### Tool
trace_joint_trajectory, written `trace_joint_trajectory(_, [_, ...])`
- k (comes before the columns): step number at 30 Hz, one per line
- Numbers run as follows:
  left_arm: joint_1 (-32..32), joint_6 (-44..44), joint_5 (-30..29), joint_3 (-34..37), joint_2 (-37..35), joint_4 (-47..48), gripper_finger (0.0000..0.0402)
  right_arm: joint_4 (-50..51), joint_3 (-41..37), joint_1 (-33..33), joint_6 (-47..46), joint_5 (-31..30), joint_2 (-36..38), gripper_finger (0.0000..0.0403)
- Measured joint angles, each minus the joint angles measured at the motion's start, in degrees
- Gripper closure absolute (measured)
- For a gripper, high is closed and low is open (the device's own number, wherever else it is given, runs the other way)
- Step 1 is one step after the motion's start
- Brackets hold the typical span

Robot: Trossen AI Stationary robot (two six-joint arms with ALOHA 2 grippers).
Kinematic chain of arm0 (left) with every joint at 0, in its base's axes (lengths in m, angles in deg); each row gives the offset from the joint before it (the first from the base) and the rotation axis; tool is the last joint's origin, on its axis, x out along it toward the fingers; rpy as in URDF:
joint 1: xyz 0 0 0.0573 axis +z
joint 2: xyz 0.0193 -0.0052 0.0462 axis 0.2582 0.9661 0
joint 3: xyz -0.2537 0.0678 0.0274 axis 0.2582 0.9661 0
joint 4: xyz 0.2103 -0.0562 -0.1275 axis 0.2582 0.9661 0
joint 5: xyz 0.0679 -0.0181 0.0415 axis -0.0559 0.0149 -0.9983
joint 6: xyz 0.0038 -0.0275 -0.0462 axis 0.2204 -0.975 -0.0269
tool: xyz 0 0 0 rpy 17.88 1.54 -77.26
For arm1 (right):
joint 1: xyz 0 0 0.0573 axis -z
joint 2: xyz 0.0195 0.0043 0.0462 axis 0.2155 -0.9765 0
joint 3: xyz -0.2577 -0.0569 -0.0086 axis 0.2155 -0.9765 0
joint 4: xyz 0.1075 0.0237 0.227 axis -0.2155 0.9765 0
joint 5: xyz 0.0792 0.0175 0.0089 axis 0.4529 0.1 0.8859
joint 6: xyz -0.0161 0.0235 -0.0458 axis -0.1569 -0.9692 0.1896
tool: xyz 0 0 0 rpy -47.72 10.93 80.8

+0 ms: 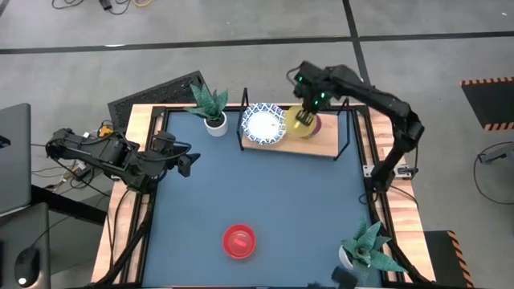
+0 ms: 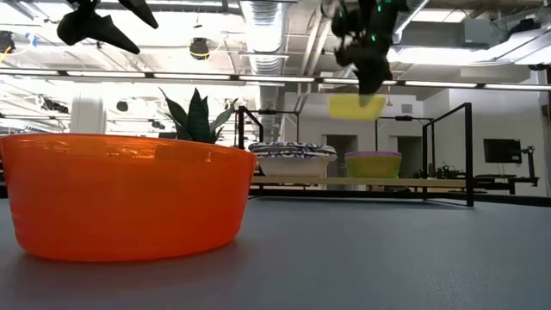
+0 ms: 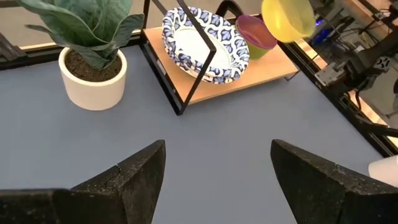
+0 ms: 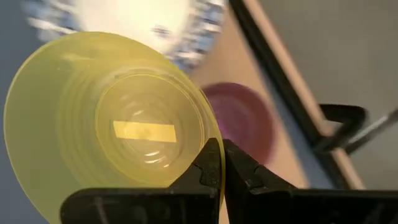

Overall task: Place and stack bowls onto a shelf
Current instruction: Stack the yellow bowl on top of the purple bowl on the shelf, then stack the red bowl on top of the yellow bowl on the shelf

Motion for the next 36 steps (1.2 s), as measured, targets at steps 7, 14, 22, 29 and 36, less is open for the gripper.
trace_joint_trajectory(7, [0.00, -1.34, -0.09, 0.00, -0.02, 0.02, 0.0127, -0.57, -0.02, 9.65, 11.13, -0.09, -4.81, 0.0381])
trace_joint_trajectory(14, [0.01, -2.49, -1.28, 0.00, 0.00, 0.02, 0.0127, -2.26, -0.04, 12.96, 14.19, 1.93, -9.19, 0.0381])
trace_joint_trajectory(22, [0.02, -3.08, -1.60, 0.00, -0.02, 0.03, 0.0127, -1.91, -0.04, 13.77, 15.26, 4.45, -11.30, 0.0381])
trace_joint_trajectory(29, [0.02, -3.08, -1.64, 0.00, 0.00, 0.04, 0.0127, -0.57, -0.04, 13.84, 15.63, 4.93, -11.30, 0.0358])
trace_joint_trajectory(36, [0.02, -3.05, -1.68, 0.00, 0.00, 0.04, 0.0127, 1.03, -0.04, 13.84, 15.88, 6.14, -11.30, 0.0296])
